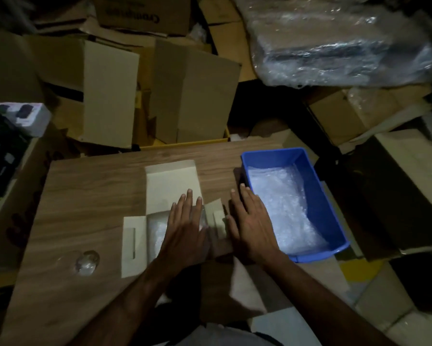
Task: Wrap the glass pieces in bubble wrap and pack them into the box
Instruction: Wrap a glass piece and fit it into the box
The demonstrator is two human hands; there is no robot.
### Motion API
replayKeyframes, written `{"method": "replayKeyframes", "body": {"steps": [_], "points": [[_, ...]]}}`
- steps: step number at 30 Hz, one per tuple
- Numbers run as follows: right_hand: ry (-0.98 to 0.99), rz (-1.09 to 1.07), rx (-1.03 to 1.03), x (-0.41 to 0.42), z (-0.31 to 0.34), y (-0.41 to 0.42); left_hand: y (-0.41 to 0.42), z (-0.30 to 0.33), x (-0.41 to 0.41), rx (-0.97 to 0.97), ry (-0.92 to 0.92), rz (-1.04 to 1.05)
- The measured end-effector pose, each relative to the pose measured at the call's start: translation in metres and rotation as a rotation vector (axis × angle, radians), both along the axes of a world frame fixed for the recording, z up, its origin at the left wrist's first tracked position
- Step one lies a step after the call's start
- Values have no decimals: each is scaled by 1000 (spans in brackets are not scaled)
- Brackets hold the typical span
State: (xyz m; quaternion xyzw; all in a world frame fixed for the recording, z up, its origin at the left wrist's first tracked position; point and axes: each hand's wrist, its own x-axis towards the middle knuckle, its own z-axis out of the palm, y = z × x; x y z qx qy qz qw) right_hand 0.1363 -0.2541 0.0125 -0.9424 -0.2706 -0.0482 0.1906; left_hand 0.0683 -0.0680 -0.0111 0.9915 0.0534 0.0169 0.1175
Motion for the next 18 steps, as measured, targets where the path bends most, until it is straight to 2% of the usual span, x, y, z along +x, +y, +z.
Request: {"method": "replayKeyframes", "body": {"steps": [7, 10, 15, 18], "points": [[48, -149, 49, 25, -8, -96, -93, 16, 37, -107, -242, -92], [202, -142, -40, 39, -20, -132, -129, 19, 52, -134, -193, -120], [517, 39, -382, 68, -43, -162, -156, 8, 76, -53, -57, -103], [513, 143, -493, 81, -55, -158, -159, -3, 85, -51, 25, -60]]}}
